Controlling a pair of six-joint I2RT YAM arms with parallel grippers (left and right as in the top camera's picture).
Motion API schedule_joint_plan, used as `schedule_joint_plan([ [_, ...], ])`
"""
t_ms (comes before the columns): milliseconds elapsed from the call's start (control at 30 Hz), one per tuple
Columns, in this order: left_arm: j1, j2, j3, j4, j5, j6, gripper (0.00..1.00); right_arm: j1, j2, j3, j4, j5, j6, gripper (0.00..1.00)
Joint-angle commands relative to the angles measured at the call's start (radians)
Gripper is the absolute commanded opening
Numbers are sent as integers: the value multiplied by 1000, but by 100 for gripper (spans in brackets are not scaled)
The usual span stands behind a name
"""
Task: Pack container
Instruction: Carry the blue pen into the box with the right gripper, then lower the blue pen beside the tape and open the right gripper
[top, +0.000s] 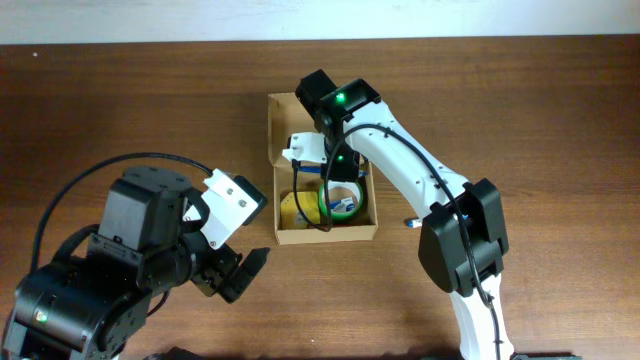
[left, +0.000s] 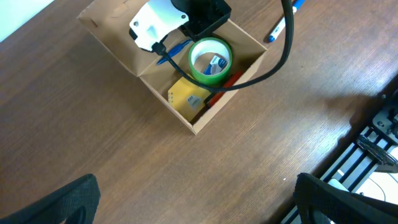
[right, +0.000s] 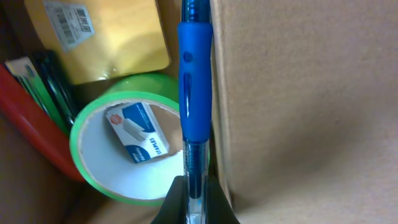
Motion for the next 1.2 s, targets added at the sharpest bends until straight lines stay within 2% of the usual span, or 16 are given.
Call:
schedule_joint_plan([
  [0, 6, -2, 0, 3, 0, -10, 100, 4, -15, -5, 9, 20, -60, 4],
  [67, 6, -2, 0, 3, 0, -10, 100, 4, -15, -5, 16, 20, -59, 4],
  [133, 6, -2, 0, 3, 0, -10, 100, 4, -15, -5, 18, 20, -58, 33],
  [167, 6, -2, 0, 3, 0, -10, 100, 4, -15, -5, 19, 20, -58, 42],
  [200, 6, -2, 0, 3, 0, -10, 100, 4, -15, -5, 18, 20, -58, 54],
  [300, 6, -2, 0, 3, 0, -10, 100, 5, -16, -5, 14, 19, -54, 52],
  [467, 6, -2, 0, 3, 0, -10, 100, 5, -77, -5, 13, 8, -21, 34],
  [633, 6, -2, 0, 3, 0, -10, 100, 4, -212, -5, 11, 9, 148, 33],
  [767, 6, -2, 0, 3, 0, -10, 100, 2, -233, -5, -7, -48, 430, 33],
  [800, 6, -2, 0, 3, 0, -10, 99, 2, -232, -5, -12, -79, 455, 33],
  [867, 6, -2, 0, 3, 0, -10, 100, 2, -231, -6, -15, -178, 512, 10],
  [900, 6, -2, 0, 3, 0, -10, 100, 2, -230, -12, -15, -180, 512, 4],
  [1000, 6, -2, 0, 3, 0, -10, 100, 2, -230, -100, 16, -166, 492, 4],
  [1167, 6, -2, 0, 3, 0, -10, 100, 3, -230, -357, 245, -166, 474, 4],
])
